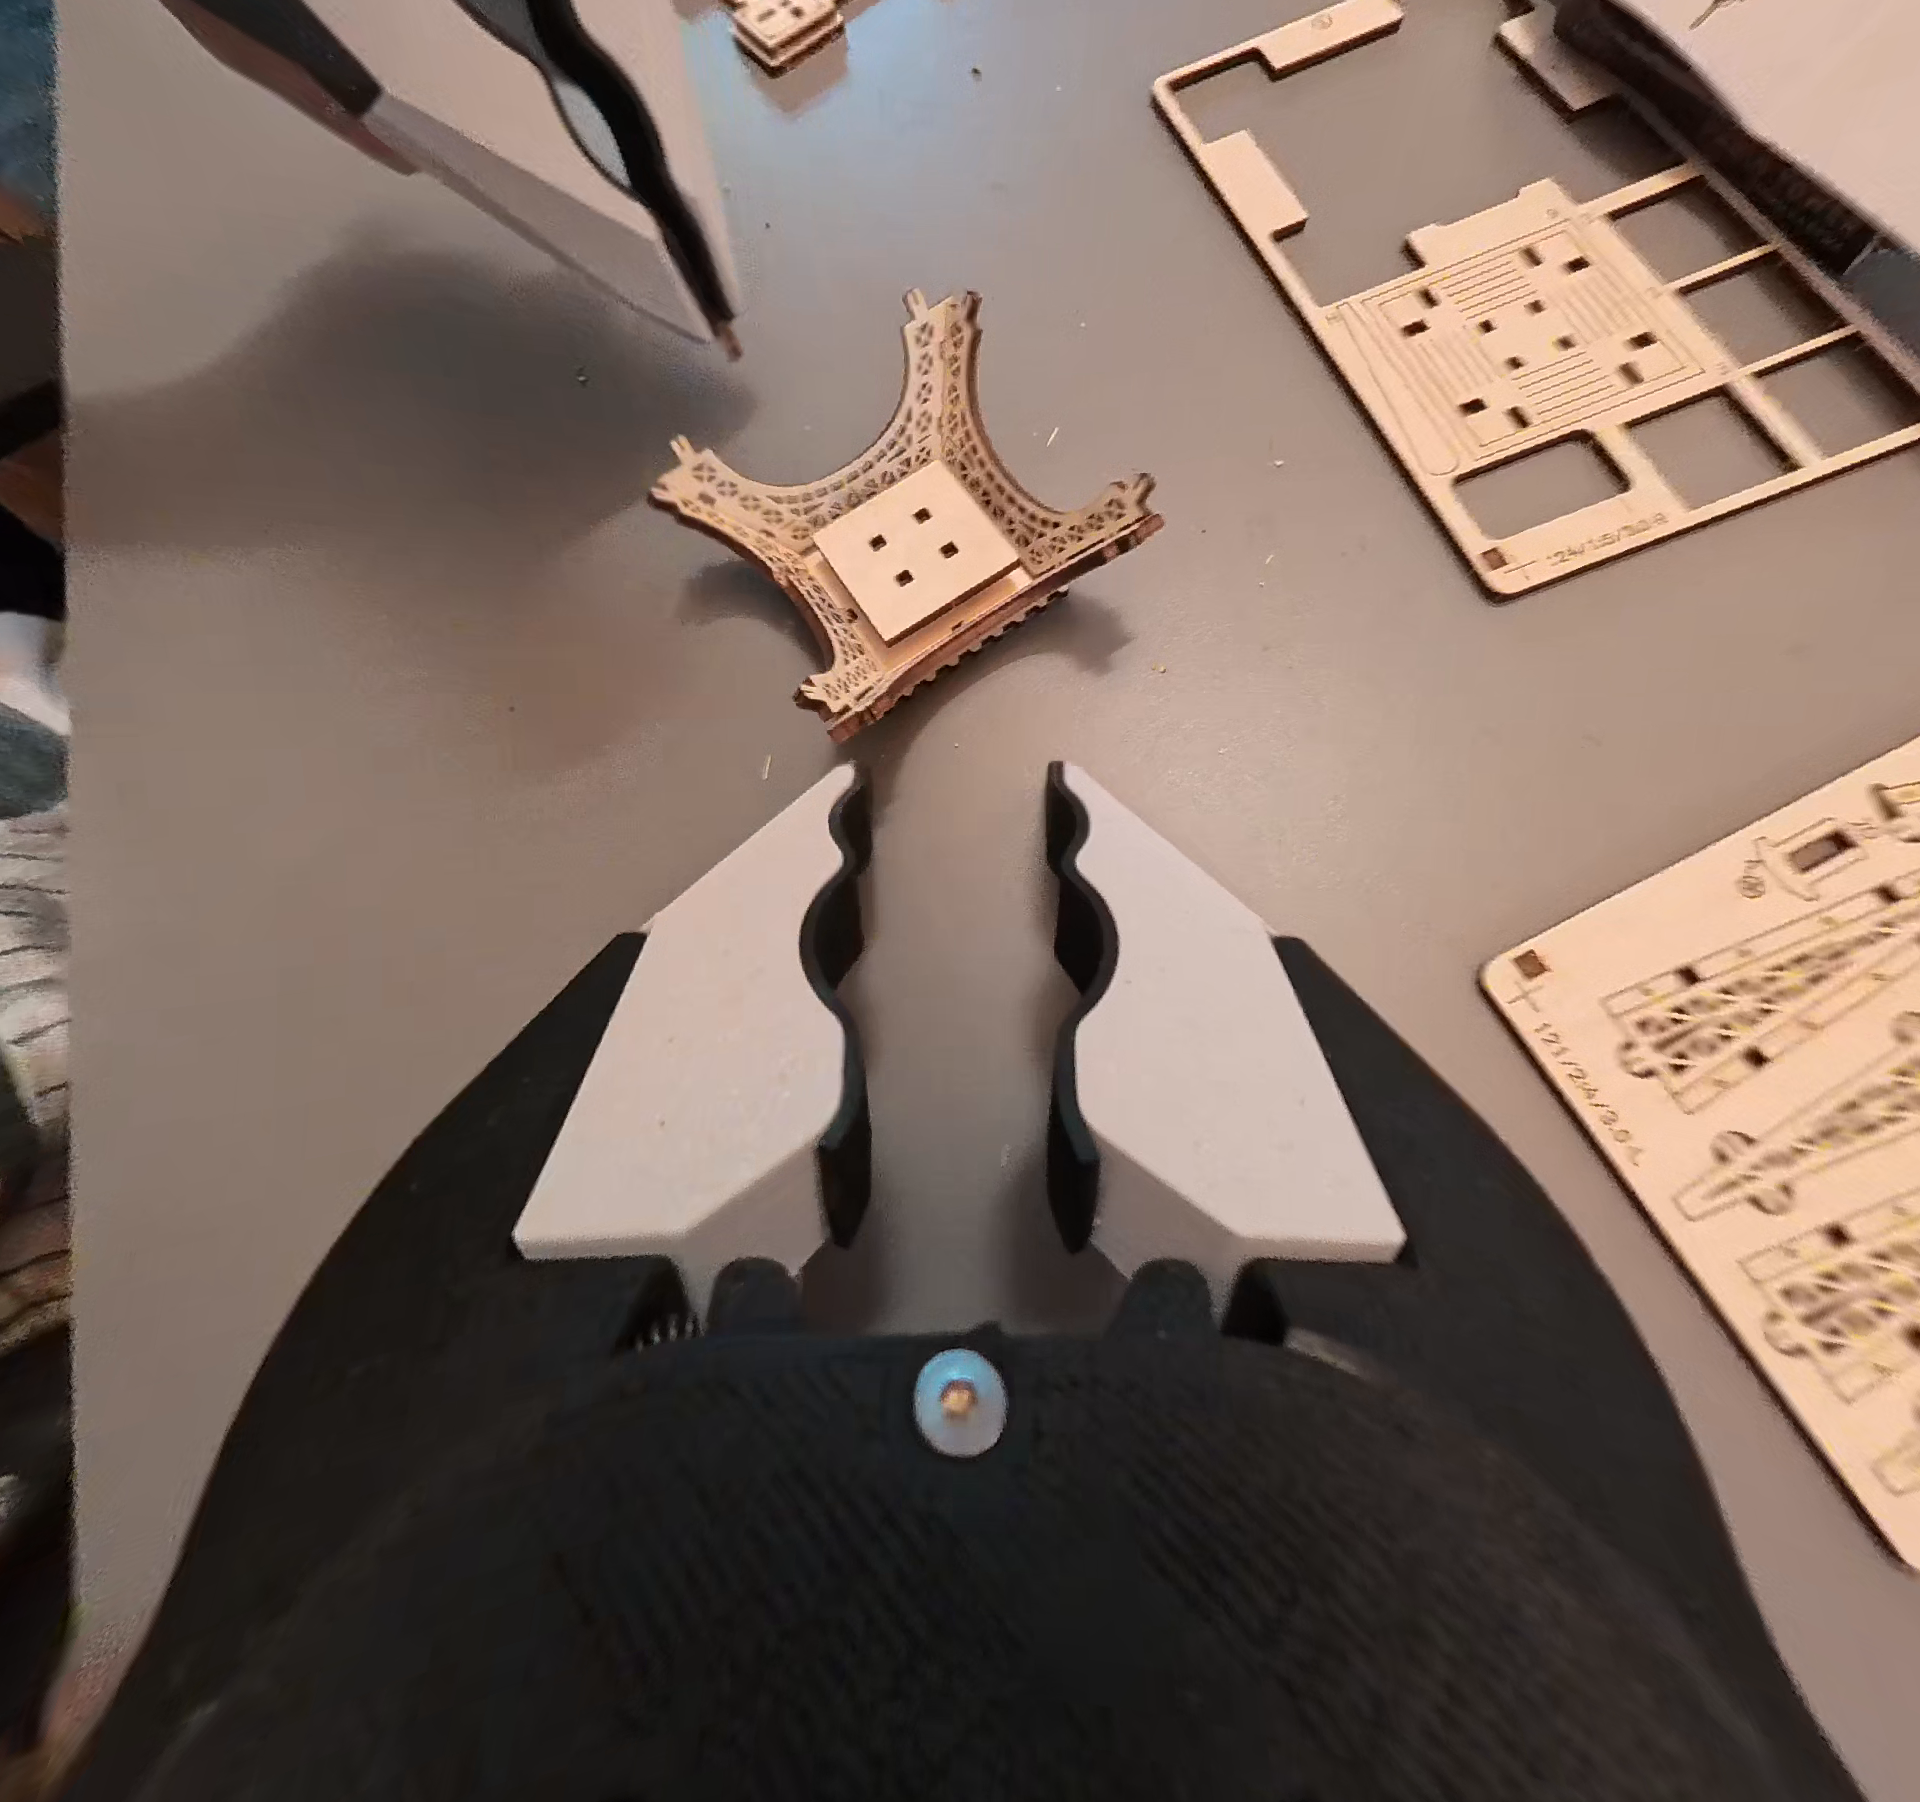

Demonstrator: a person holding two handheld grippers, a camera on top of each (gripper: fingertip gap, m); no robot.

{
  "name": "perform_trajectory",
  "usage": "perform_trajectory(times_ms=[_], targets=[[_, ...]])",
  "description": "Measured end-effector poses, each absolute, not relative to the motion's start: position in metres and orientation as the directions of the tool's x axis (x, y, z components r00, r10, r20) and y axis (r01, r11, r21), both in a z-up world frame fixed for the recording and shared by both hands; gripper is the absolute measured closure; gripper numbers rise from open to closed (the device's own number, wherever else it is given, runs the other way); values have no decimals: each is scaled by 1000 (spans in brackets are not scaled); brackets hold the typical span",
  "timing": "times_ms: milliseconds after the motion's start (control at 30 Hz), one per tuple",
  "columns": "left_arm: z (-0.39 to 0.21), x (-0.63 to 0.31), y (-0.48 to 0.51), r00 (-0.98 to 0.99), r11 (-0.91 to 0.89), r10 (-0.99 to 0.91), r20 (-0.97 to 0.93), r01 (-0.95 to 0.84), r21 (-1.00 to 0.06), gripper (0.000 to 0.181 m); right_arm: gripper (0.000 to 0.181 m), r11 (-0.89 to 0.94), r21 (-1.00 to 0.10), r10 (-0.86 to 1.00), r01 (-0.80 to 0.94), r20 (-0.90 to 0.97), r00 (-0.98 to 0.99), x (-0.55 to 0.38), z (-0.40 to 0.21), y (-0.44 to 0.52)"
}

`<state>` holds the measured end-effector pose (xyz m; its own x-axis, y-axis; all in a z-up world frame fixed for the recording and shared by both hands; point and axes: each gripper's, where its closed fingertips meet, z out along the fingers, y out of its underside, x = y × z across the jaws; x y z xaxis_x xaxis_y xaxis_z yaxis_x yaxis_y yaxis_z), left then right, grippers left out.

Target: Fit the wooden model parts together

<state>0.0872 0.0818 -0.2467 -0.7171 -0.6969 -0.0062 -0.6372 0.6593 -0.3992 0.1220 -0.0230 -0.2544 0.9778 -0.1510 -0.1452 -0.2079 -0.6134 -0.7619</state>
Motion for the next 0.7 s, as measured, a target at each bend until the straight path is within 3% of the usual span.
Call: perform_trajectory(times_ms=[100,200,467,567,633,700], targets=[[-245,82,72,-692,506,-693,199,-665,-549,181,149,-597,-793,-189,-116,-2,982,136,-244,-28],[-244,84,70,-631,340,-671,390,-729,-594,181,146,-595,-797,-172,-104,0,985,132,-232,-25],[-245,93,85,-652,344,-697,297,-668,-660,160,130,-622,-772,-132,-127,-57,990,114,-236,-13],[-238,89,88,-665,357,-700,260,-641,-680,158,98,-601,-786,-146,-148,-74,987,118,-241,-8],[-238,82,89,-682,391,-692,236,-629,-672,158,71,-644,-761,-114,-78,-5,993,127,-246,-13],[-243,76,91,-693,429,-690,209,-625,-652,158,58,-655,-754,-39,51,101,994,138,-245,-9]])
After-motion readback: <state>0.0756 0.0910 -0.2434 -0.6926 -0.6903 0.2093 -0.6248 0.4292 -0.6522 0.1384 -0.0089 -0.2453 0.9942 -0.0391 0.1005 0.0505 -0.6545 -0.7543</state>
